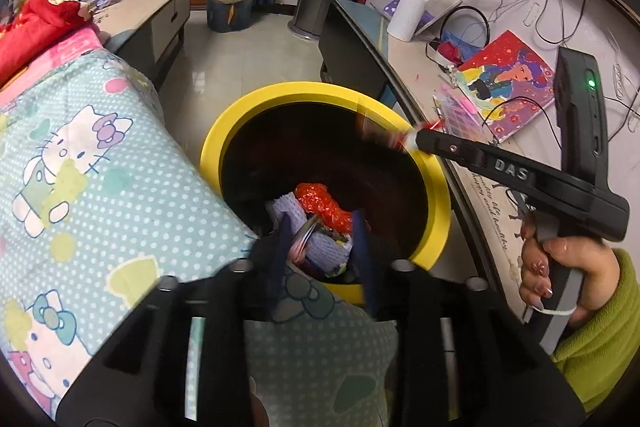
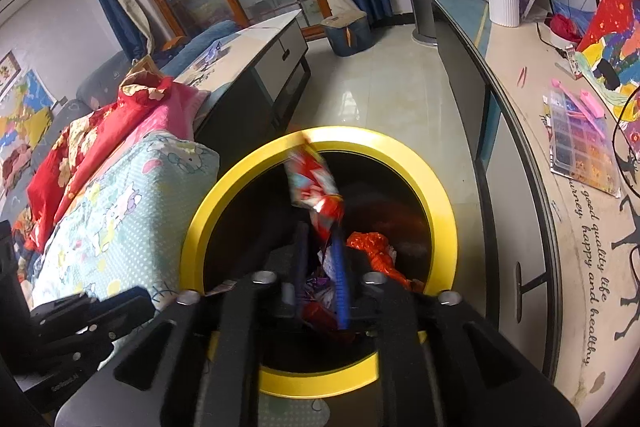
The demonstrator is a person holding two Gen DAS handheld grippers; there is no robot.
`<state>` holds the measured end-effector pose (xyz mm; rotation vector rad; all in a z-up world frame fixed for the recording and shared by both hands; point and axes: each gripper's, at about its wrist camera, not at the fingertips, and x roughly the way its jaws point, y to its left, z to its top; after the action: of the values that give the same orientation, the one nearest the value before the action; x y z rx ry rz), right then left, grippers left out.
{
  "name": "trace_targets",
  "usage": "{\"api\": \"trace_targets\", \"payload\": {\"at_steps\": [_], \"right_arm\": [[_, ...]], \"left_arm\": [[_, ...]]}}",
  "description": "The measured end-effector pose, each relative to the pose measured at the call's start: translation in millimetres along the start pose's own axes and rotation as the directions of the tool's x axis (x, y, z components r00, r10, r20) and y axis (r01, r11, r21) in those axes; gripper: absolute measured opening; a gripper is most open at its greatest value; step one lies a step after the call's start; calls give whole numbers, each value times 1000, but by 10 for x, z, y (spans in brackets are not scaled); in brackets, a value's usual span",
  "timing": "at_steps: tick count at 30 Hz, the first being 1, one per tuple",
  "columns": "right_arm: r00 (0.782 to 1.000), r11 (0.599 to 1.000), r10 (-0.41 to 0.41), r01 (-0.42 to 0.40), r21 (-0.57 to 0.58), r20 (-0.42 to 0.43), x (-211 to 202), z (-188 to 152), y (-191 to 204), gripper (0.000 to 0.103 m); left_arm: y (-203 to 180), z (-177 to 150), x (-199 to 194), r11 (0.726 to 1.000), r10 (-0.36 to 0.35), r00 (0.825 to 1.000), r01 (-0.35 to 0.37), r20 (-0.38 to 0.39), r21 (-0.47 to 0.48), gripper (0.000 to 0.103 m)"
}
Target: Collect trash
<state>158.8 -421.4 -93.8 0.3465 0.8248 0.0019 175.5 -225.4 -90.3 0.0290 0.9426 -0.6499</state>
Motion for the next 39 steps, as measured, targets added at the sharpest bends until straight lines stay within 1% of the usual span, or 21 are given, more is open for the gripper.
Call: {"api": "trace_targets", "payload": {"at_steps": [2, 3, 4, 5, 6, 7, 9, 11, 12, 13, 14, 19, 23, 27, 31, 37, 39], "right_arm": [[1000, 1000, 1, -1, -3, 1, -7, -5, -14, 33], [1000, 1000, -3, 3, -4, 1, -11, -6, -14, 35], [1000, 1000, -8, 8, -5, 6, -27, -12, -15, 41], [1000, 1000, -9, 9, -6, 12, -46, -17, -13, 45], [1000, 1000, -10, 11, -10, 21, -76, -23, -2, 46], [1000, 1000, -12, 12, -13, 24, -97, -29, 13, 47], [999, 1000, -11, 12, -24, 36, -156, -41, 56, 53], [998, 999, -6, 8, -40, 59, -238, -62, 127, 62], [998, 999, -4, 7, -51, 67, -273, -70, 159, 64], [997, 998, -6, 11, -63, 79, -318, -85, 206, 69], [996, 997, -6, 12, -72, 85, -352, -95, 242, 73], [992, 994, 14, -1, -108, 123, -512, -141, 461, 84], [989, 990, 37, -16, -141, 146, -608, -149, 643, 87], [983, 986, 70, -42, -161, 170, -690, -194, 835, 90], [969, 979, 117, -76, -187, 218, -788, -280, 1034, 96], [938, 960, 154, -67, -272, 312, -941, -450, 1365, 96], [928, 956, 155, -54, -289, 339, -972, -523, 1452, 96]], "left_arm": [[18, 0, -11, 1000, 8, 1000, -8, 8, -6, 41], [28, -2, -26, 1000, 14, 1000, -14, 12, -10, 48], [41, -7, -46, 1000, 17, 1000, -16, 19, -13, 50], [50, -5, -75, 1000, 21, 999, -20, 28, -16, 52], [64, -6, -106, 999, 28, 999, -27, 37, -18, 59], [75, -8, -135, 999, 34, 998, -33, 46, -20, 69], [119, -8, -233, 998, 50, 996, -47, 73, -31, 79], [159, -23, -322, 998, 56, 994, -52, 91, -44, 83], [189, -24, -357, 997, 60, 993, -55, 98, -51, 88], [211, -29, -397, 997, 64, 992, -58, 105, -59, 92], [245, -43, -454, 996, 69, 991, -61, 113, -69, 92], [347, -112, -660, 991, 101, 984, -87, 145, -105, 92], [442, -185, -857, 984, 142, 975, -120, 173, -130, 92], [529, -262, -1055, 974, 200, 958, -172, 205, -146, 92], [634, -387, -1297, 955, 280, 927, -242, 251, -172, 92], [775, -563, -1583, 928, 357, 884, -300, 301, -219, 92], [800, -631, -1680, 917, 385, 866, -320, 319, -237, 92]]}}
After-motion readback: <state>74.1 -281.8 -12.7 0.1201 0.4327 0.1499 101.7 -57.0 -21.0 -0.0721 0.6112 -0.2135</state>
